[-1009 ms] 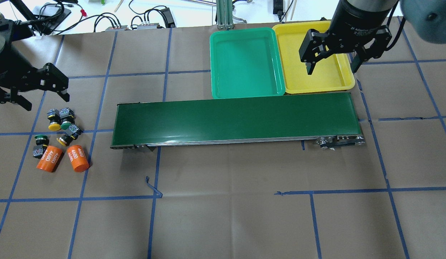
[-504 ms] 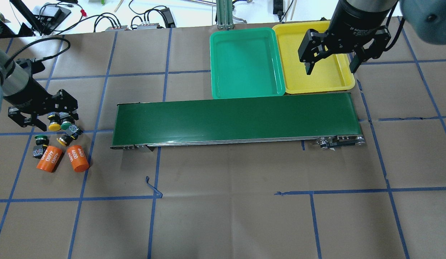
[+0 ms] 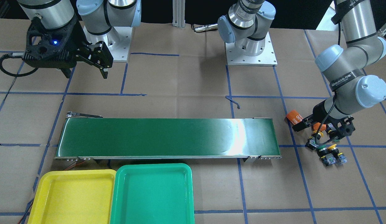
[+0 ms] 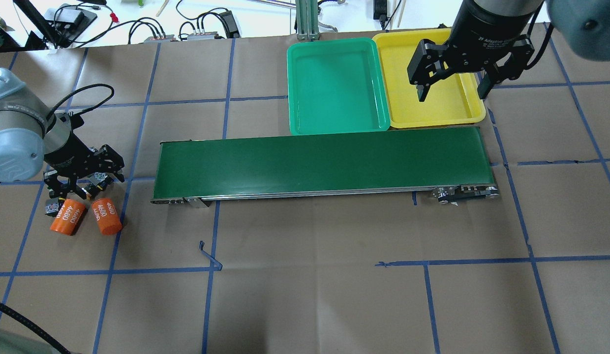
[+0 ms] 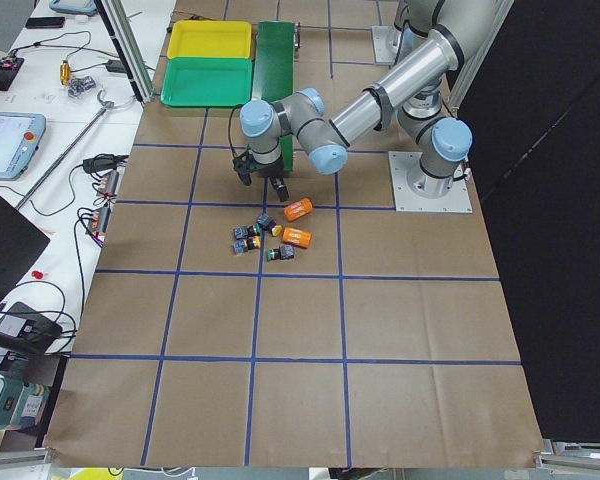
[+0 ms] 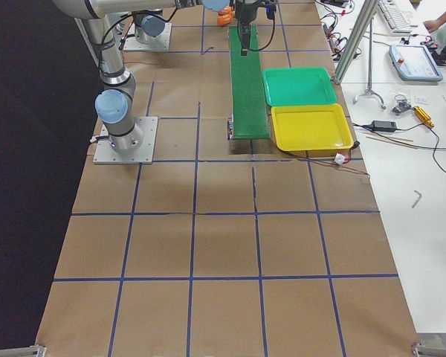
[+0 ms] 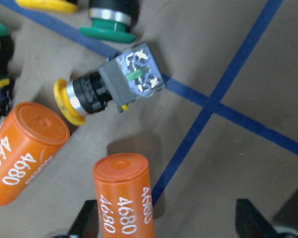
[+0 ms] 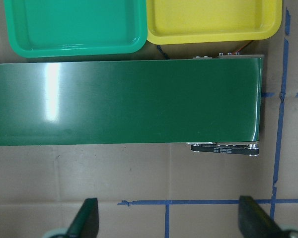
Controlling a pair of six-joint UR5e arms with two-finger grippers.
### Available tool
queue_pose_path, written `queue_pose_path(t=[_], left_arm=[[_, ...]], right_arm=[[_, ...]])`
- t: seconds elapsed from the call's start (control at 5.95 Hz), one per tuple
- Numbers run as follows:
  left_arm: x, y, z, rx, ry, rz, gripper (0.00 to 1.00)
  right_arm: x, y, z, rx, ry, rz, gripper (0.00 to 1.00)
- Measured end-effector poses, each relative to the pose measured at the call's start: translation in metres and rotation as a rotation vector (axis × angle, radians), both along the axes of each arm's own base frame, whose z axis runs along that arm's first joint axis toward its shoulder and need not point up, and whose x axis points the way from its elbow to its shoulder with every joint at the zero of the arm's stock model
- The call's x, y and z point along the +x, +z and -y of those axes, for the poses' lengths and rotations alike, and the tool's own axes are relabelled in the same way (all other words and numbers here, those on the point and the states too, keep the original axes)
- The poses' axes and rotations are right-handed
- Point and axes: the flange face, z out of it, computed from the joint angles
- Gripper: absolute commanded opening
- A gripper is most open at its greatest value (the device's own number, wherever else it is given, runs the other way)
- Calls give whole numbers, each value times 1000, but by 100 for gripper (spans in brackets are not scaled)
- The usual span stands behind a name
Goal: Sort buttons by color to trays
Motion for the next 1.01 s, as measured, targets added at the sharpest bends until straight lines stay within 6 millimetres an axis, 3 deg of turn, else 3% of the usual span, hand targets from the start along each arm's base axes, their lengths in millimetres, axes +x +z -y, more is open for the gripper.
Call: queue_pose_path(t=[0.5,0.67,0.84,1.01], left_arm=[[-1,-35,-26,59,29,22,88],[0,-41,-28,62,34,25,57],[1,-43,-28,62,39,26,45],[2,-44,-27,60,41,24,22]], right_arm=[[0,0,0,0,5,-2,100],[0,0,0,0,5,-2,100],[-1,0,0,-1,5,-2,100],[-1,0,1,-1,4,-2,100]])
